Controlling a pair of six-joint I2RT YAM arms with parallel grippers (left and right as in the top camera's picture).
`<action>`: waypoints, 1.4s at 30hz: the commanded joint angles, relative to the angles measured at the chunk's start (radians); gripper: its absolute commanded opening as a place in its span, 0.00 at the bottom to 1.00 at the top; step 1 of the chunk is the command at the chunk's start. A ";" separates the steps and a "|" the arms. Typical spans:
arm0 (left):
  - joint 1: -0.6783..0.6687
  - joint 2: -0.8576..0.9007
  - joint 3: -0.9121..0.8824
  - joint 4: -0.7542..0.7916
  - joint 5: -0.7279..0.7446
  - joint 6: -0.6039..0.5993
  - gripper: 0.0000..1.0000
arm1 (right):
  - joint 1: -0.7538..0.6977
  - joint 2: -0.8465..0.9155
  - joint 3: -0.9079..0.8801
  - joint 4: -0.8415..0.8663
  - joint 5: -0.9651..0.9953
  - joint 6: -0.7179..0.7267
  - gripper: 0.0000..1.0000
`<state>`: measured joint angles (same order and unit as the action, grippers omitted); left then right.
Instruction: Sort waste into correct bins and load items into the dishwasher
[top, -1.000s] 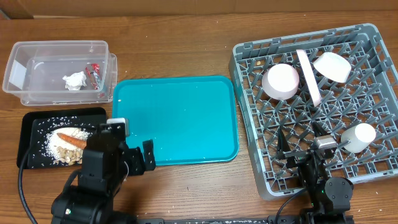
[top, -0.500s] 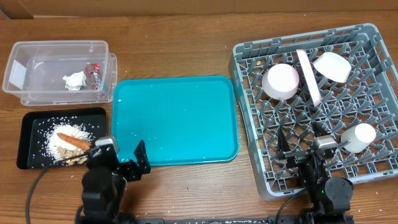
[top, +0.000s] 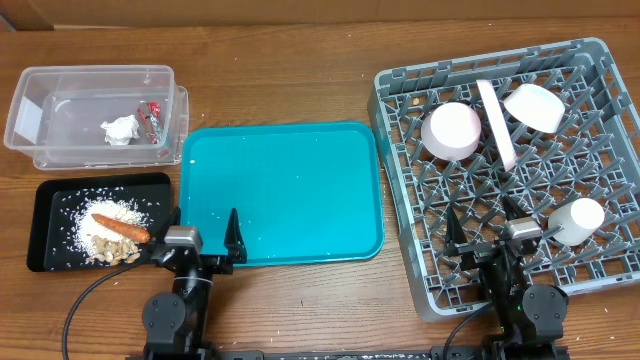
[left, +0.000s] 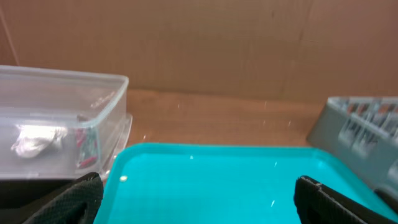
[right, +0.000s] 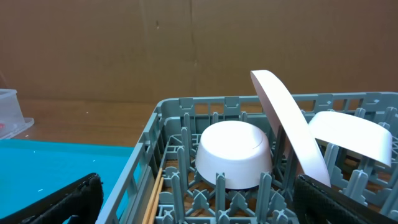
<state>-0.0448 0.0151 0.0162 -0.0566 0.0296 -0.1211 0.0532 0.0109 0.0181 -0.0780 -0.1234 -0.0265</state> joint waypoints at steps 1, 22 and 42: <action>0.007 -0.012 -0.012 -0.018 0.016 0.083 1.00 | 0.005 -0.008 -0.010 0.005 -0.002 -0.007 1.00; 0.007 -0.011 -0.011 -0.018 0.015 0.069 1.00 | 0.005 -0.008 -0.010 0.005 -0.002 -0.007 1.00; 0.007 -0.011 -0.011 -0.018 0.015 0.069 1.00 | 0.005 -0.008 -0.010 0.005 -0.002 -0.007 1.00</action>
<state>-0.0448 0.0151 0.0116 -0.0772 0.0338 -0.0708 0.0532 0.0109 0.0185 -0.0784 -0.1238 -0.0273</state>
